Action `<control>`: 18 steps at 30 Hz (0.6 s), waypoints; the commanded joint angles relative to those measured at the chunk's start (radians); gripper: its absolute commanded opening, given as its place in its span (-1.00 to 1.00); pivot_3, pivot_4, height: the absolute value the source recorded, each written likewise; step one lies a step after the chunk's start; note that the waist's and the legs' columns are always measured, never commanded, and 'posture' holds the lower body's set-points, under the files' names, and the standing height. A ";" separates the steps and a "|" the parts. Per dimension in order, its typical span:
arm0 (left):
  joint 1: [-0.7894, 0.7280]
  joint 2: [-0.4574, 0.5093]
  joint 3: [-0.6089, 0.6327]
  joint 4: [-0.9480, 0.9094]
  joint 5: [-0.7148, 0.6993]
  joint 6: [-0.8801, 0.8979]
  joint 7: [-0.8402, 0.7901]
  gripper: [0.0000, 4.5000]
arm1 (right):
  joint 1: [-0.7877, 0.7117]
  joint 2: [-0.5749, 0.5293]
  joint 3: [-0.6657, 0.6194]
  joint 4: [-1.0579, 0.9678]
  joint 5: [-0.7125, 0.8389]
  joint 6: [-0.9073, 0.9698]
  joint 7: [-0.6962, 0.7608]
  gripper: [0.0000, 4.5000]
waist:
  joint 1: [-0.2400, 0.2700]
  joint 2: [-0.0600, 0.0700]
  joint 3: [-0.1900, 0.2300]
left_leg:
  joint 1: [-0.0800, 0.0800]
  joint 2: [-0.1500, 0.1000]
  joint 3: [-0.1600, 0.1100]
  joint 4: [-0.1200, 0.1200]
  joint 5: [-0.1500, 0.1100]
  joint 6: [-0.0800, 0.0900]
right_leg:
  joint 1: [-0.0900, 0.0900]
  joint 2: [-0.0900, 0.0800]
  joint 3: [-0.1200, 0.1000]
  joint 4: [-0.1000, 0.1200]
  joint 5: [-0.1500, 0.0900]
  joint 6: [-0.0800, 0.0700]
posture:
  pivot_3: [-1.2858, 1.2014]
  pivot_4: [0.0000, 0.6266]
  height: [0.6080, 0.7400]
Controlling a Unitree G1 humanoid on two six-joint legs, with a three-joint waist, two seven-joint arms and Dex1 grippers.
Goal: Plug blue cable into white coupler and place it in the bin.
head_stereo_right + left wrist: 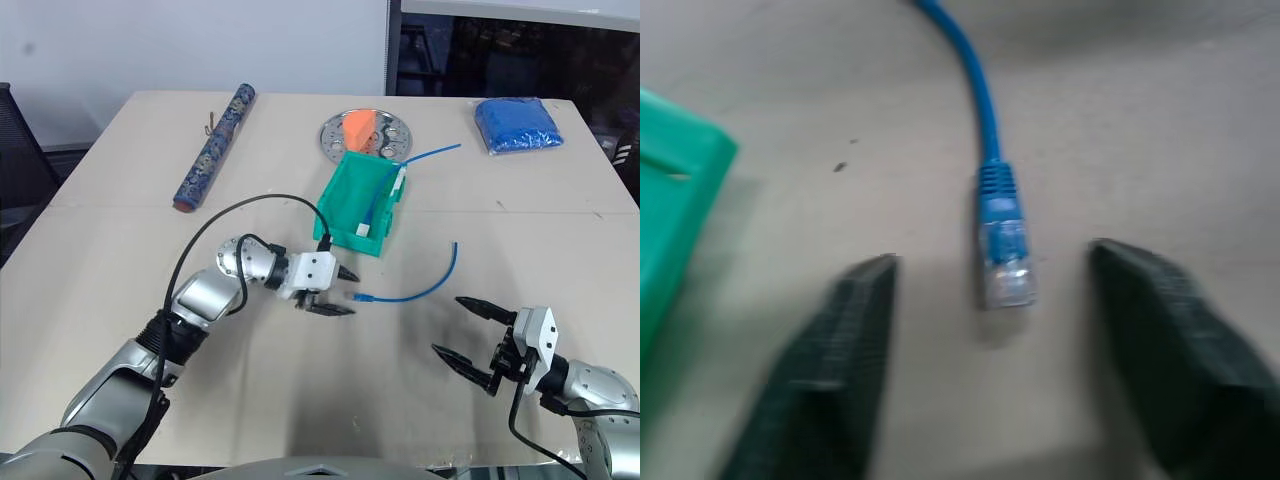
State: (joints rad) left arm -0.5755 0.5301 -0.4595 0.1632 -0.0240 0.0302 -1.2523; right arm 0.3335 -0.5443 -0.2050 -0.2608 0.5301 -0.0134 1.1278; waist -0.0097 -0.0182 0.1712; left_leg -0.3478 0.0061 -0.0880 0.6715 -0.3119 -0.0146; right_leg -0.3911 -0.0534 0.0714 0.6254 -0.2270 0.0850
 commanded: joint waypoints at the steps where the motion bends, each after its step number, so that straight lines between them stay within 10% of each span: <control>1: 0.020 -0.007 0.019 -0.041 -0.038 0.026 -0.021 -0.54 | 0.016 -0.003 -0.019 -0.020 0.032 -0.020 0.011 1.00 | -0.001 0.000 0.000 | 0.000 0.000 0.000 0.000 0.000 0.000 | 0.000 0.000 0.000 0.000 0.000 0.000 | 0.03 -0.52 1.00; 4: 0.030 -0.021 0.038 -0.077 -0.075 0.064 -0.028 -0.99 | 0.031 -0.008 -0.029 -0.046 0.082 0.038 -0.007 1.00 | -0.004 0.000 0.000 | 0.000 0.000 0.000 0.000 0.000 0.000 | 0.000 0.000 0.000 0.000 0.000 0.000 | 0.03 -0.52 1.00; 18: -0.057 -0.241 0.362 -0.264 -0.668 0.835 0.179 -0.99 | -0.143 0.131 0.053 -0.271 0.461 0.514 -0.454 1.00 | -0.015 -0.001 0.000 | 0.001 0.001 -0.002 -0.001 0.000 0.000 | 0.000 0.001 0.000 0.001 0.000 0.000 | 0.03 -0.52 1.00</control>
State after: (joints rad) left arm -0.6251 0.2946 -0.1314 -0.0711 -0.6293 0.8098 -1.0954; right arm 0.2203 -0.4278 -0.1625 -0.4918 0.9428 0.4852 0.7264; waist -0.0250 -0.0189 0.1715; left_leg -0.3469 0.0071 -0.0902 0.6709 -0.3119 -0.0146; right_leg -0.3914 -0.0518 0.0710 0.6264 -0.2270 0.0850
